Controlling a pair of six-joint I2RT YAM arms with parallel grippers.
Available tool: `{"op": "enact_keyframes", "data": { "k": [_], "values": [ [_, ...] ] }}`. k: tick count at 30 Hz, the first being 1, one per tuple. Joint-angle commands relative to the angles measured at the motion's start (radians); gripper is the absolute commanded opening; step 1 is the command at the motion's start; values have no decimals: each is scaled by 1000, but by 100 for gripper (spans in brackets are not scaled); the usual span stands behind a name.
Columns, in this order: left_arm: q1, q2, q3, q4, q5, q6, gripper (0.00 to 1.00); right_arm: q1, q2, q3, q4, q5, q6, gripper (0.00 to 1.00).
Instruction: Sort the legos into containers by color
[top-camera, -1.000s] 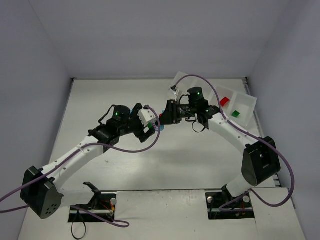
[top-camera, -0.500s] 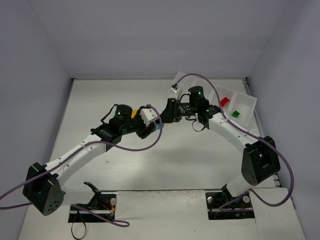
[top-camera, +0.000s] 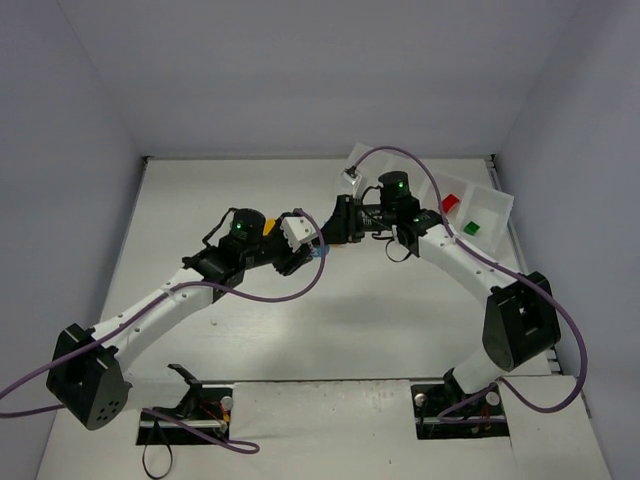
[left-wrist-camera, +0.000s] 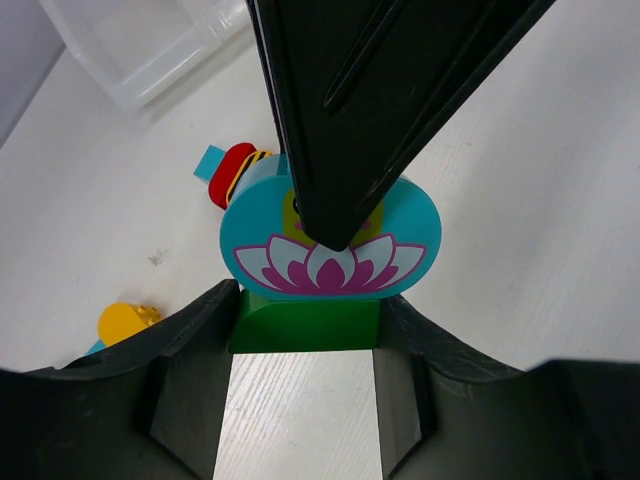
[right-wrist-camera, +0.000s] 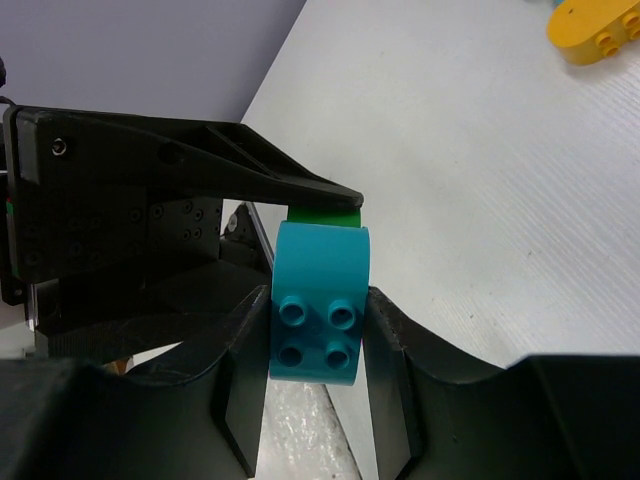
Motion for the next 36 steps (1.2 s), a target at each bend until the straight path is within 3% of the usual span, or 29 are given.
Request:
{"op": "enact_keyframes", "data": {
  "k": [1,21,24,27,28,32,36],
  "values": [
    [3,-33,48,72,19,-15,0,-25,-18,20,65,-57,-9,0],
    [5,-79,-9,20,5,-20,0,-153,-64,-3,62,-33,-11,0],
    [5,-82,-7,23,-20,-35,0,-197,-45,23,14,88,-57,0],
    [5,-94,-9,26,-82,-84,0,-229,3,95,-70,332,-110,0],
    [3,-106,-9,27,-104,-102,0,-232,15,127,-89,486,-117,0],
    [3,-138,-15,17,-142,-190,0,-265,122,210,-107,788,-106,0],
    [2,-180,-44,14,-130,-213,0,-289,248,324,-124,946,-121,3]
  ]
}}
